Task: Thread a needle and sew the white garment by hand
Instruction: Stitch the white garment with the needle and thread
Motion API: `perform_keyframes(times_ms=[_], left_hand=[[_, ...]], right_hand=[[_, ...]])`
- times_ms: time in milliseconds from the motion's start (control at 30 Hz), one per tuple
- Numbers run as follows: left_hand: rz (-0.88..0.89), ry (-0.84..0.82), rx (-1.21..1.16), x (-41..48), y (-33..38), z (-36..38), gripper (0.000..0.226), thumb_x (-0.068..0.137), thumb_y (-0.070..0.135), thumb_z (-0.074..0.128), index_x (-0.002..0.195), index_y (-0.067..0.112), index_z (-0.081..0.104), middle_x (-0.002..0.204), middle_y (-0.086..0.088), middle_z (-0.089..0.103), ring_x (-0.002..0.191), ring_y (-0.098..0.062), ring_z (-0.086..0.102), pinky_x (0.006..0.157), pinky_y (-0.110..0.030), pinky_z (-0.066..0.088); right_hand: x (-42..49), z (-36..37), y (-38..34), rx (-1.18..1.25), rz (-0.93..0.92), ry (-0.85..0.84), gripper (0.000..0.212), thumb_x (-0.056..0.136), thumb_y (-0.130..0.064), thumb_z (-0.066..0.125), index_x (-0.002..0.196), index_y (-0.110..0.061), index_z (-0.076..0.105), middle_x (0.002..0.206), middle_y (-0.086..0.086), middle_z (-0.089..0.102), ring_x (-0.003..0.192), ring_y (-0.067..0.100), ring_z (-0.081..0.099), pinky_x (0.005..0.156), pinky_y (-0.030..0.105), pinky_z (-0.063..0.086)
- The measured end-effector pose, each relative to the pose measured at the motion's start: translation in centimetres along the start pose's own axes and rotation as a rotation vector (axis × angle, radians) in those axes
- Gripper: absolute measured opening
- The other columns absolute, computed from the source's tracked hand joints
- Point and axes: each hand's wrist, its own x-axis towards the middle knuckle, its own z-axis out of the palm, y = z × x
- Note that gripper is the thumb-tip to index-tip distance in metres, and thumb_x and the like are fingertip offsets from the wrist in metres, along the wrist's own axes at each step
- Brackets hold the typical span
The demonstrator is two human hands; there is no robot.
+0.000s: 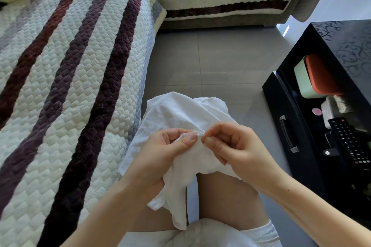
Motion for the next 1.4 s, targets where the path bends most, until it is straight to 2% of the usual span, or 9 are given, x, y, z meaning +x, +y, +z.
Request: perform_keyframes(times_ms=[133, 267, 400, 467, 567, 967, 1067, 1200, 1400], left_hand=[[0.035, 0.048, 0.021, -0.1, -0.2, 0.3, 0.036, 0.07, 0.022, 0.068, 0.096, -0.003, 0.069, 0.085, -0.017, 0.071, 0.072, -0.02, 0.068, 0.06, -0.024, 0.055], [0.037, 0.071, -0.004, -0.3, 0.0, 0.4, 0.029, 0.067, 0.021, 0.069, 0.088, 0.001, 0.07, 0.08, -0.016, 0.071, 0.066, -0.018, 0.068, 0.056, -0.024, 0.056], [0.06, 0.083, 0.034, -0.3, -0.2, 0.8, 0.03, 0.066, 0.023, 0.069, 0.088, 0.002, 0.071, 0.081, -0.015, 0.072, 0.068, -0.017, 0.068, 0.059, -0.023, 0.056], [0.079, 0.088, 0.083, -0.4, -0.5, 1.2, 0.024, 0.065, 0.025, 0.069, 0.082, 0.008, 0.073, 0.079, -0.012, 0.072, 0.069, -0.015, 0.067, 0.059, -0.022, 0.055], [0.101, 0.078, 0.121, -0.6, -0.6, 1.6, 0.014, 0.067, 0.026, 0.068, 0.072, 0.016, 0.075, 0.076, -0.008, 0.073, 0.069, -0.014, 0.068, 0.06, -0.021, 0.055], [0.127, 0.085, 0.156, -0.6, -0.9, 2.0, 0.021, 0.07, 0.029, 0.068, 0.079, 0.012, 0.075, 0.081, -0.012, 0.073, 0.071, -0.016, 0.067, 0.061, -0.024, 0.055], [0.129, 0.123, 0.141, -0.4, -0.8, 1.5, 0.019, 0.068, 0.03, 0.07, 0.077, 0.015, 0.075, 0.081, -0.01, 0.074, 0.073, -0.016, 0.067, 0.063, -0.023, 0.055], [0.142, 0.112, 0.151, -0.2, -0.7, 1.4, 0.023, 0.066, 0.032, 0.069, 0.08, 0.014, 0.075, 0.084, -0.01, 0.074, 0.076, -0.016, 0.069, 0.067, -0.024, 0.055], [0.175, 0.062, 0.198, -0.2, -0.8, 1.5, 0.026, 0.065, 0.035, 0.067, 0.081, 0.016, 0.074, 0.086, -0.01, 0.074, 0.079, -0.016, 0.069, 0.071, -0.026, 0.054]], right_hand=[[-0.3, 0.3, 0.7, -0.091, -0.041, -0.02, 0.008, 0.087, -0.018, 0.057, 0.084, -0.01, 0.056, 0.05, 0.001, 0.048, 0.048, 0.012, 0.041, 0.049, 0.025, 0.035], [-0.9, -0.9, 0.8, -0.311, -0.057, 0.006, 0.006, 0.085, -0.012, 0.06, 0.082, -0.016, 0.055, 0.065, -0.008, 0.064, 0.057, 0.008, 0.059, 0.06, 0.025, 0.049], [-1.1, -1.3, 1.0, -0.548, -0.116, 0.083, 0.008, 0.082, -0.016, 0.056, 0.075, -0.018, 0.059, 0.067, -0.01, 0.061, 0.061, 0.013, 0.057, 0.06, 0.023, 0.046], [-0.8, -0.7, 1.0, -0.525, -0.158, 0.106, 0.01, 0.083, -0.014, 0.054, 0.075, -0.015, 0.059, 0.065, -0.008, 0.059, 0.061, 0.015, 0.056, 0.06, 0.027, 0.046], [-0.4, 0.2, 0.5, -0.45, -0.216, 0.11, 0.012, 0.085, -0.009, 0.055, 0.076, -0.016, 0.058, 0.064, -0.012, 0.058, 0.062, 0.009, 0.058, 0.06, 0.021, 0.047], [-0.3, -0.4, 0.6, -0.546, -0.222, 0.15, 0.008, 0.085, -0.012, 0.054, 0.082, -0.015, 0.061, 0.07, -0.013, 0.06, 0.068, 0.01, 0.059, 0.065, 0.032, 0.049], [-0.6, -0.5, 0.4, -0.702, -0.34, 0.244, 0.011, 0.083, -0.02, 0.056, 0.088, -0.015, 0.064, 0.082, -0.01, 0.065, 0.076, 0.008, 0.061, 0.069, 0.031, 0.049], [-0.7, -0.6, 0.1, -0.896, -0.567, 0.32, 0.012, 0.085, -0.024, 0.065, 0.086, -0.016, 0.074, 0.102, -0.001, 0.068, 0.094, 0.02, 0.063, 0.078, 0.037, 0.05], [0.4, -0.9, 0.6, -0.943, -0.732, 0.238, 0.022, 0.093, -0.021, 0.058, 0.083, -0.012, 0.075, 0.101, 0.006, 0.07, 0.094, 0.025, 0.061, 0.078, 0.04, 0.048]])
